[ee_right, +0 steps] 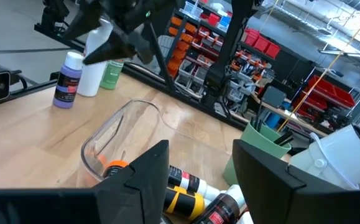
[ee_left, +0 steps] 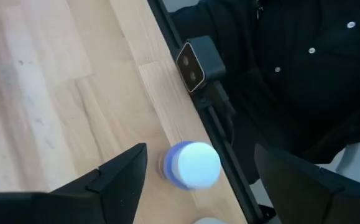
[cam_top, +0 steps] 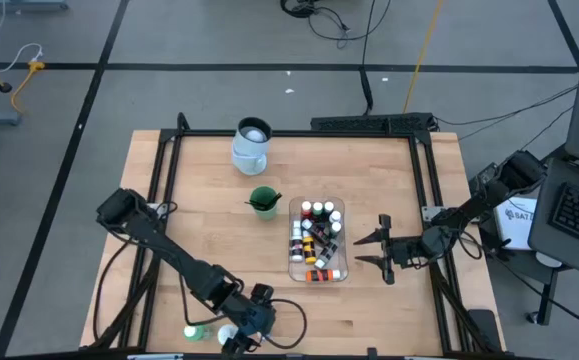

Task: Pick & Place Paint Supplies
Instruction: Put the small blue paint bottle into the transparent bin

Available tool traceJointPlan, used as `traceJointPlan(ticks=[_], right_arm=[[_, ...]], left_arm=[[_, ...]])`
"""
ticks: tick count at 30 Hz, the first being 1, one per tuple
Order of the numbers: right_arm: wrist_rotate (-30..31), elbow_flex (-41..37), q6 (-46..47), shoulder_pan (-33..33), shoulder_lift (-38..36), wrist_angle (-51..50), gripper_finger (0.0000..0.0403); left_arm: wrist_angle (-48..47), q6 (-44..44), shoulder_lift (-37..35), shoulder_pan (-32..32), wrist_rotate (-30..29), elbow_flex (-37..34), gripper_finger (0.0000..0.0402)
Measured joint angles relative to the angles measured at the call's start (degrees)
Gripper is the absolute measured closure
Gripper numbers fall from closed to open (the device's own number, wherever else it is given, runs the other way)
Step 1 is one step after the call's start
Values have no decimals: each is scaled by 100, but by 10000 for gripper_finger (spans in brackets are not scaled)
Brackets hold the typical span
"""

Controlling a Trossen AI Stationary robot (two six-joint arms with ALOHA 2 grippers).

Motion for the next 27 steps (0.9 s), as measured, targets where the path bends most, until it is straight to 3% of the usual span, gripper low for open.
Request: traceJointPlan(ticks=[15,27], right_arm=[[0,0,-71,0,0,40,234],[0,0,-93,0,0,43,234]], left_arm=[[162,42,324,-24,109,2,151],[90,82,425,-28,-205,2,254]])
